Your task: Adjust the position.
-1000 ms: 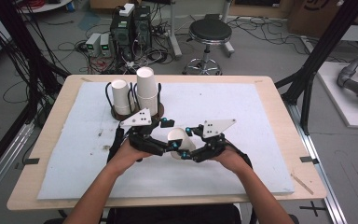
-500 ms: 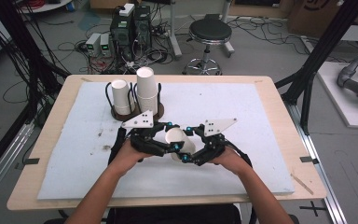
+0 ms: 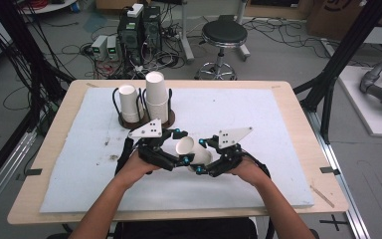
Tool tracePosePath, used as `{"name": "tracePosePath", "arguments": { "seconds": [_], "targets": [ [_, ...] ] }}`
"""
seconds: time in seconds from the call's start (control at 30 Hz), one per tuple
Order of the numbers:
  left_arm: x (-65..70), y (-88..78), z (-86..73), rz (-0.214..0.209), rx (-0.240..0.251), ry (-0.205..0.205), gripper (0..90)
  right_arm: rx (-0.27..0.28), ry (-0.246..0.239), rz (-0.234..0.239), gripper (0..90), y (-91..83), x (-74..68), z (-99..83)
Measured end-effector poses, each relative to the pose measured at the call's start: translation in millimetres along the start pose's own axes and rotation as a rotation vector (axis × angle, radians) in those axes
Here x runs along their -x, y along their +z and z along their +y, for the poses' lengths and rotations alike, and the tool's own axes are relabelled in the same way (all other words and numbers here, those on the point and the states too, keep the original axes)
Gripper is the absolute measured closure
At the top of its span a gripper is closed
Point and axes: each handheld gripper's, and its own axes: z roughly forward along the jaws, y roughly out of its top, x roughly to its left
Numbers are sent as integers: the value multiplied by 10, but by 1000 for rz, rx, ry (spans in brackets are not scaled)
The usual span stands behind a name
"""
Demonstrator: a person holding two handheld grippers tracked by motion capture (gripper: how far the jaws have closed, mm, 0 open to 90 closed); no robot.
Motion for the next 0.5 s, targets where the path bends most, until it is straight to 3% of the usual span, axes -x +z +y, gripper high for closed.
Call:
{"name": "tracePosePath", "arguments": {
  "seconds": [0.17, 0.23, 0.27, 0.3, 0.37, 0.43, 0.5],
  "targets": [
    [1, 50, -30, -35, -43, 17, 179, -19, -2, 23, 286, 11, -8, -7],
    [-1, 46, -33, -72, -42, 31, 249, -17, -3, 37, 290, 9, -18, 1],
    [2, 43, -31, -78, -40, 42, 320, -18, 0, 35, 290, 7, -17, 0],
    [-3, 43, -30, -77, -40, 43, 336, -19, 8, 40, 294, 0, -7, -5],
    [-17, 40, -31, -81, -26, 33, 336, -15, 22, 35, 272, -9, -5, -7],
    [-30, 16, -27, -75, 1, 27, 339, -5, 39, 11, 166, -8, -19, -5],
    [-40, -20, -18, -80, 44, 9, 343, 9, 43, 11, 164, -13, -23, -8]
  ]
}}
